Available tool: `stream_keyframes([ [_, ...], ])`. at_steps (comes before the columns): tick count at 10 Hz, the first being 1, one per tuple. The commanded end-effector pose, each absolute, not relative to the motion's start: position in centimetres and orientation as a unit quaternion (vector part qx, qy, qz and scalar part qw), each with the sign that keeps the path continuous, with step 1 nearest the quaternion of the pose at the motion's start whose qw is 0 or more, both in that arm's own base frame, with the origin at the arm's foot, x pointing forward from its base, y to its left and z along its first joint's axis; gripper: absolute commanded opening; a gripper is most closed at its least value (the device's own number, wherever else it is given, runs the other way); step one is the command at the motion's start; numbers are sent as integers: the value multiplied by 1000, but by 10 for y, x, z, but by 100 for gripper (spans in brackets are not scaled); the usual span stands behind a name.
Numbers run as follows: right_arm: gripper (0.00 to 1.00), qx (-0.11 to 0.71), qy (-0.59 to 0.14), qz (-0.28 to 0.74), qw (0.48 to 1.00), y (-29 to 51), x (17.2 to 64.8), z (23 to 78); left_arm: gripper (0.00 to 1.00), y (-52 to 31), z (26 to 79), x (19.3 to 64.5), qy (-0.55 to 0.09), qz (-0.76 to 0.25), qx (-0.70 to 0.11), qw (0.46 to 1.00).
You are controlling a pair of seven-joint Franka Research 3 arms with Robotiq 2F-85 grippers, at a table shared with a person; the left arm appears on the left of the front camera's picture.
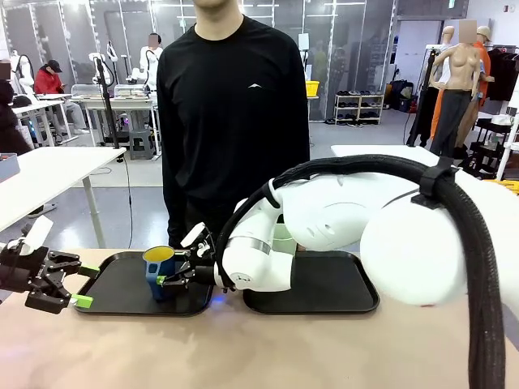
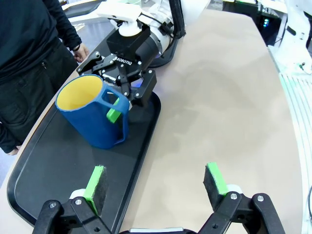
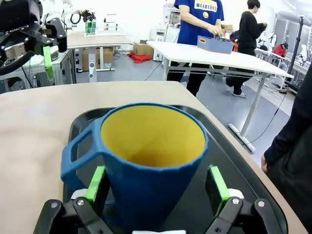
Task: Sort and store the cups by type.
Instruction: Pick up the Handle plastic cup and place it into the empty Flat Tray.
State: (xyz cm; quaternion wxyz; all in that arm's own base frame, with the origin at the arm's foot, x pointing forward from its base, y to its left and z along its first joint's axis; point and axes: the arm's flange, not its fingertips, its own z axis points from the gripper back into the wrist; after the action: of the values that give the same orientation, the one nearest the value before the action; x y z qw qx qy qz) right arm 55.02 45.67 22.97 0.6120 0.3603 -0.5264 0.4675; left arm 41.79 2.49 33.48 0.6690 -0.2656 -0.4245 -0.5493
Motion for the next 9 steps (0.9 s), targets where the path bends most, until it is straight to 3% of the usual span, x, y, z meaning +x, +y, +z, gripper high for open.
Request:
stream_keyframes([
  [1,100,355,-537,463,609,431,525,236,100,25,333,418,-426,-554,-265,664],
  [9,100,367,-512,464,623,381,513,243,100,25,333,418,-426,-554,-265,664],
])
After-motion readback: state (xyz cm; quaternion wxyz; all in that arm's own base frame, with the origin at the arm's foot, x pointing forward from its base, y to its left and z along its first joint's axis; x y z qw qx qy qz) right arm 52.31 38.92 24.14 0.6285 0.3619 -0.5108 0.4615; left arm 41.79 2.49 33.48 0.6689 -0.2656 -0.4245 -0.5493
